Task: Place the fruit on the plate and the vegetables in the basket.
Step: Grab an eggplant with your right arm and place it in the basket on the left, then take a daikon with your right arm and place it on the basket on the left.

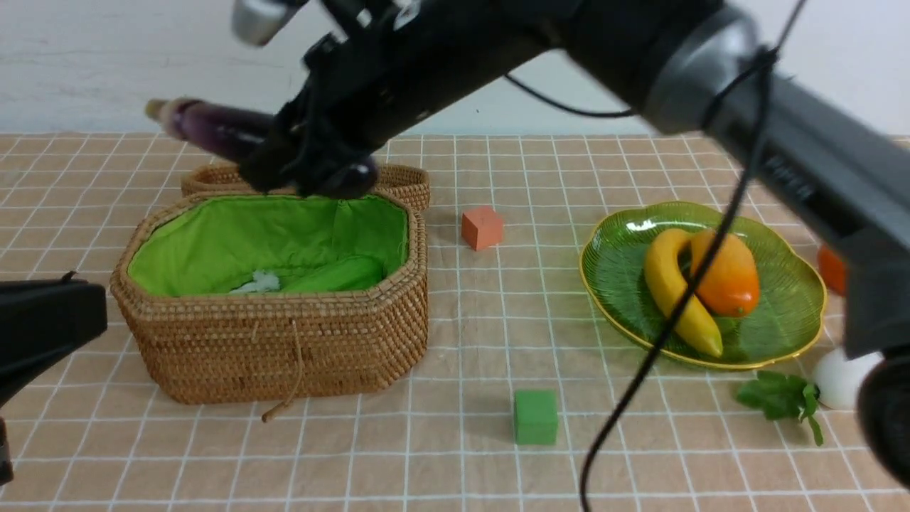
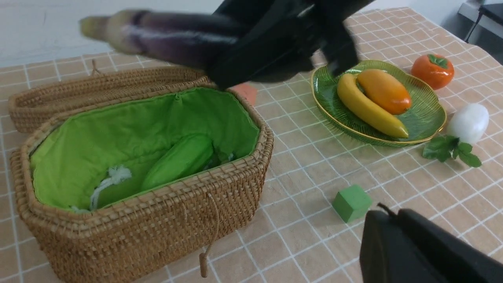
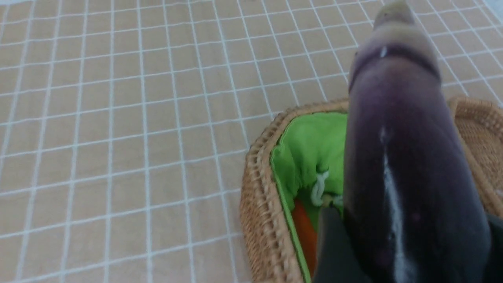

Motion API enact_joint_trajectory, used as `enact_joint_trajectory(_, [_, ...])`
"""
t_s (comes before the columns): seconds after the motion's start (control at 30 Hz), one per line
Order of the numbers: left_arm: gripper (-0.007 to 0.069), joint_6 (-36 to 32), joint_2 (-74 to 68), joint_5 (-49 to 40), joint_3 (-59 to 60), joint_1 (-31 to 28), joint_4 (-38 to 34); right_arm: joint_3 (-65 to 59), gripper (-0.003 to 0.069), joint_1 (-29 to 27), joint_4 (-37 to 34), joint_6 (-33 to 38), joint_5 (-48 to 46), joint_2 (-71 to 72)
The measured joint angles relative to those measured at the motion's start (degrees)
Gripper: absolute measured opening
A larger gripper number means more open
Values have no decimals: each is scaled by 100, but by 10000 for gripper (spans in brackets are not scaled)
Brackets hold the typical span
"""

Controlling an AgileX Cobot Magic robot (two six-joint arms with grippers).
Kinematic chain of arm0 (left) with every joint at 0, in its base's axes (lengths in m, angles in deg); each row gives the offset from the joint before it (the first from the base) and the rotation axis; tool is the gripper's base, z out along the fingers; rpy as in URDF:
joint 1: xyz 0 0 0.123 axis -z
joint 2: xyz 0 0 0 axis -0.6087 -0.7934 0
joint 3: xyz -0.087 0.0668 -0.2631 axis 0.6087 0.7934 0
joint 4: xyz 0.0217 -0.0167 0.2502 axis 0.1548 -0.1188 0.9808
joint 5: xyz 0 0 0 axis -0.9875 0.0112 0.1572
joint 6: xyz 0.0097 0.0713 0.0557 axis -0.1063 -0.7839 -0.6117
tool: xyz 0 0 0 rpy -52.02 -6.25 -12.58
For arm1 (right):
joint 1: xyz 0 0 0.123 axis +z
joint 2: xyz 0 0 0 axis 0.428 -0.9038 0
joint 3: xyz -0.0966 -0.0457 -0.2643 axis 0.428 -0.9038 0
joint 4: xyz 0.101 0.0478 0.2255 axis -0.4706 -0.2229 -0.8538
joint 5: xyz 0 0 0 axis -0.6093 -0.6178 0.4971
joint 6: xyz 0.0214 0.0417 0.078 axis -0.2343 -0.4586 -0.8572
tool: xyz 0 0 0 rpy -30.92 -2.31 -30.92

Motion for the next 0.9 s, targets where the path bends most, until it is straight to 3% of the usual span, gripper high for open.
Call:
enact_joint_trajectory(0.17, [24,-5,0,29,0,0,-7,-19,400,149,436,62,813,-485])
enact_joint_trajectory(0.27, [24,-5,0,29,0,0,-12,-33,492,156,607,62,812,-551])
enact_joint_trajectory(0.37, [24,-9,0,74,0,0,-19,-33,644,156,800,44,542,-432])
enact_joint_trajectory(0.5, [24,-16,0,246,0,0,-19,-33,670,111,1198,-427,-74,-45])
enact_joint_trajectory(0.6, [24,-28,0,362,0,0,-21,-22,611,-3,1724,-1273,-795,492])
enact_joint_trajectory(0.7, [24,-28,0,419,0,0,-31,15,497,-195,2285,-2112,-1612,997])
enact_joint_trajectory(0.87, [24,-28,0,611,0,0,-66,-60,200,-662,3222,-3036,-2214,1615])
enact_joint_trajectory(0.9, [24,-28,0,621,0,0,-65,-76,176,-686,3294,-3109,-2214,1662])
